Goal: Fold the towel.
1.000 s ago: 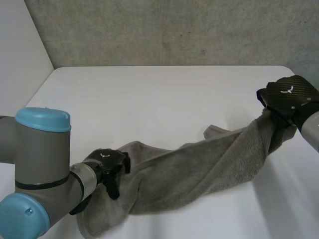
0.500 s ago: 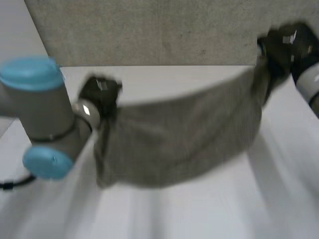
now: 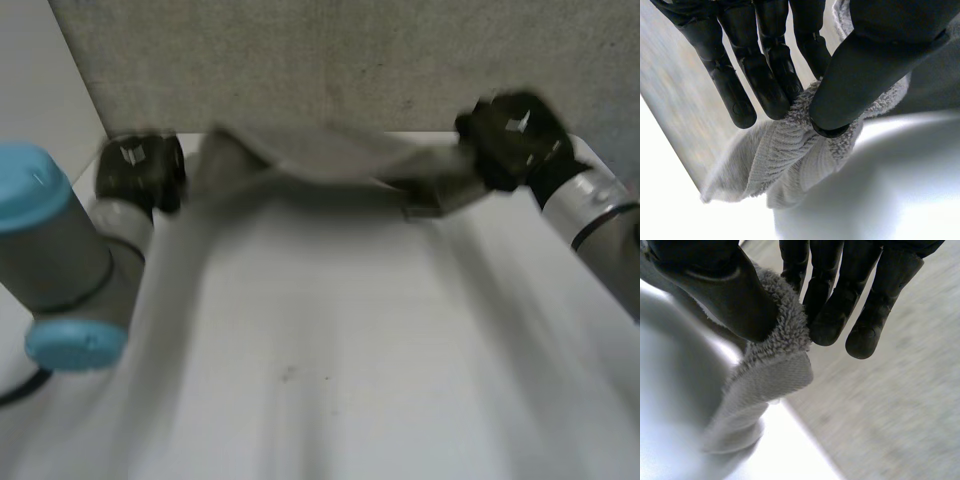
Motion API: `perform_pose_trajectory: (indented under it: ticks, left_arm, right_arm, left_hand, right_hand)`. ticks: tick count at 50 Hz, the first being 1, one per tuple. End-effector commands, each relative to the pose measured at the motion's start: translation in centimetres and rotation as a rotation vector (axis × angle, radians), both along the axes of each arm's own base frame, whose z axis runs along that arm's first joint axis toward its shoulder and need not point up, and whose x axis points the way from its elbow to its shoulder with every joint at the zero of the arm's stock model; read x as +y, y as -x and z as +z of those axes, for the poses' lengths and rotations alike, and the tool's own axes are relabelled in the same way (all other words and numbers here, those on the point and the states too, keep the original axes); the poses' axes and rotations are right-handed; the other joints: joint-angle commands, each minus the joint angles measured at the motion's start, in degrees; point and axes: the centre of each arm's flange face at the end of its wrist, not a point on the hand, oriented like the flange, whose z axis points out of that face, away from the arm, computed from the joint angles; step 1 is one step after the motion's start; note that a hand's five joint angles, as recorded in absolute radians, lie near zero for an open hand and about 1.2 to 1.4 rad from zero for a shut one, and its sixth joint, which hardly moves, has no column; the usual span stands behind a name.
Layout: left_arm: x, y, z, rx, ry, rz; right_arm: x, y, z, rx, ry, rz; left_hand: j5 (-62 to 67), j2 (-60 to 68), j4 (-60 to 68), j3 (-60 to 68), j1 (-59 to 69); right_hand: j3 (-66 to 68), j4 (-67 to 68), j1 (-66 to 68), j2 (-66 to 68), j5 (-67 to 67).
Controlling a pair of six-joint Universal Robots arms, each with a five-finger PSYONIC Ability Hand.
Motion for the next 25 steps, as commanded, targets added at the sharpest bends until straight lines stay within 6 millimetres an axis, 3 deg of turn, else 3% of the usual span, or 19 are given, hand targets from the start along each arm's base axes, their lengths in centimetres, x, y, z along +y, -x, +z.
perform_pose_trajectory:
  ticks: [1, 6, 7, 8, 9, 10, 12, 14, 17, 25]
  left_arm:
    - [2.9, -1.7, -8.1, -0.108, -0.257, 0.003]
    - [4.6, -2.5, -9.0, -0.129, -0.310, 0.009]
    - [4.6, -2.5, -9.0, -0.129, -0.310, 0.009]
    - [4.9, -2.8, -8.5, -0.123, -0.301, 0.014]
    - [5.1, -2.9, -7.8, -0.115, -0.284, 0.014]
    - [5.1, -2.9, -7.8, -0.115, -0.284, 0.014]
    - [5.6, -3.2, -6.6, -0.103, -0.253, 0.016]
    - [5.7, -3.2, -6.2, -0.099, -0.243, 0.016]
    - [5.9, -3.2, -5.6, -0.091, -0.223, 0.014]
    - [5.7, -3.2, -5.4, -0.083, -0.209, 0.016]
  right_arm:
    - [2.6, 0.3, -7.6, 0.313, -0.168, 0.050]
    - [4.1, 1.6, -8.7, 0.426, -0.248, 0.056]
    - [4.3, 2.3, -8.7, 0.423, -0.287, 0.040]
    - [4.3, 2.3, -8.7, 0.423, -0.288, 0.040]
    - [4.5, 2.8, -8.4, 0.412, -0.315, 0.026]
    - [4.5, 2.8, -8.4, 0.412, -0.315, 0.026]
    - [5.2, 3.2, -7.6, 0.365, -0.344, 0.003]
    - [5.6, 3.4, -7.3, 0.331, -0.361, -0.007]
    - [6.1, 3.4, -7.1, 0.267, -0.388, -0.022]
    - [7.6, 3.1, -8.9, 0.258, -0.303, -0.018]
  left_hand:
    - [11.84, 10.26, 10.27, 10.30, 12.49]
    - [11.84, 10.26, 10.27, 10.30, 12.49]
    - [11.84, 10.26, 10.27, 10.30, 12.49]
    - [11.84, 10.26, 10.27, 10.30, 12.49]
    - [11.84, 10.26, 10.27, 10.30, 12.49]
    - [11.84, 10.26, 10.27, 10.30, 12.49]
    - [11.84, 10.26, 10.27, 10.30, 12.49]
    - [11.84, 10.26, 10.27, 10.30, 12.49]
    - [11.84, 10.26, 10.27, 10.30, 12.49]
    - [11.84, 10.26, 10.27, 10.30, 12.49]
  right_hand:
    - [3.27, 3.45, 4.57, 4.80, 4.01]
    - [1.00, 1.17, 2.30, 2.53, 1.73]
    - [-11.18, -11.01, -9.88, -9.65, -10.44]
    - [-11.31, -11.13, -10.01, -9.77, -10.57]
    - [-26.46, -26.28, -25.16, -24.93, -25.72]
    - [-26.61, -26.43, -25.31, -25.08, -25.87]
    - [-43.69, -43.51, -42.39, -42.16, -42.95]
    - [-50.77, -50.59, -49.47, -49.23, -50.03]
    - [-53.35, -53.17, -52.05, -51.82, -52.61]
    - [-57.06, -56.88, -55.76, -55.52, -56.32]
